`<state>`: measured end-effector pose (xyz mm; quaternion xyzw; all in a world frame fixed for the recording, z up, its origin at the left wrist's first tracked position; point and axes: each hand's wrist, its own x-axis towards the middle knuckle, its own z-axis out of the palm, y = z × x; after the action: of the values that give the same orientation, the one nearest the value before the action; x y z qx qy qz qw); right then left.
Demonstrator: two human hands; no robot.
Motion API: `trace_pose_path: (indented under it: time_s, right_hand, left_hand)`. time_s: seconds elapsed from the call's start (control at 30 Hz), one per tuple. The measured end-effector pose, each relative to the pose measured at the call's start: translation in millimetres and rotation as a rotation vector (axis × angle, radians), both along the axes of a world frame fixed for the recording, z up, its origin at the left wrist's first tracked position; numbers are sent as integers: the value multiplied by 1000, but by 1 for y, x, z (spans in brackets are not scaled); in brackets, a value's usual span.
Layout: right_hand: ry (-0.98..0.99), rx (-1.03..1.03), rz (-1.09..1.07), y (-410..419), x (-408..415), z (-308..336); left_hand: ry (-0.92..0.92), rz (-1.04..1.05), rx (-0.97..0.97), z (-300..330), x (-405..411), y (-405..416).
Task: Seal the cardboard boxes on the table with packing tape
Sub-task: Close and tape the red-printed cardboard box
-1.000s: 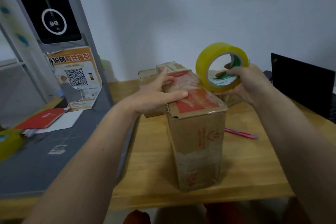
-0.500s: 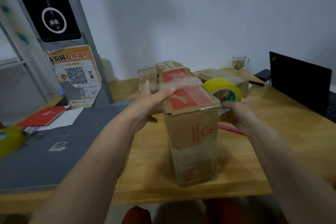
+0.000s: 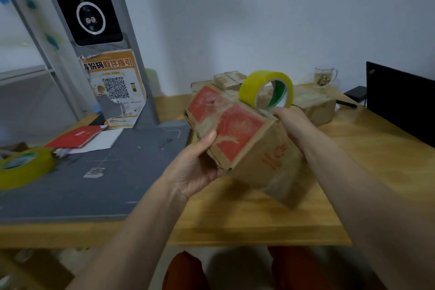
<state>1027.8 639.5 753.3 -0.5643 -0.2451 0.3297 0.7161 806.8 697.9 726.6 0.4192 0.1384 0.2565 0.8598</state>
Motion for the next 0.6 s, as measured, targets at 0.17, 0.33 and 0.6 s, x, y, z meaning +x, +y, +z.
trace_pose_path:
  time_s: [0.17, 0.33, 0.6]
  right_hand:
    - [-156, 14, 152, 12, -3, 10]
    - [-345, -51, 330, 10, -7, -14]
    - [-374, -41, 368, -2, -8, -39]
  left_hand:
    - [-86, 41, -90, -45, 0, -22]
    - [351, 4, -40, -82, -2, -42]
    - [918, 274, 1193, -45, -29, -18]
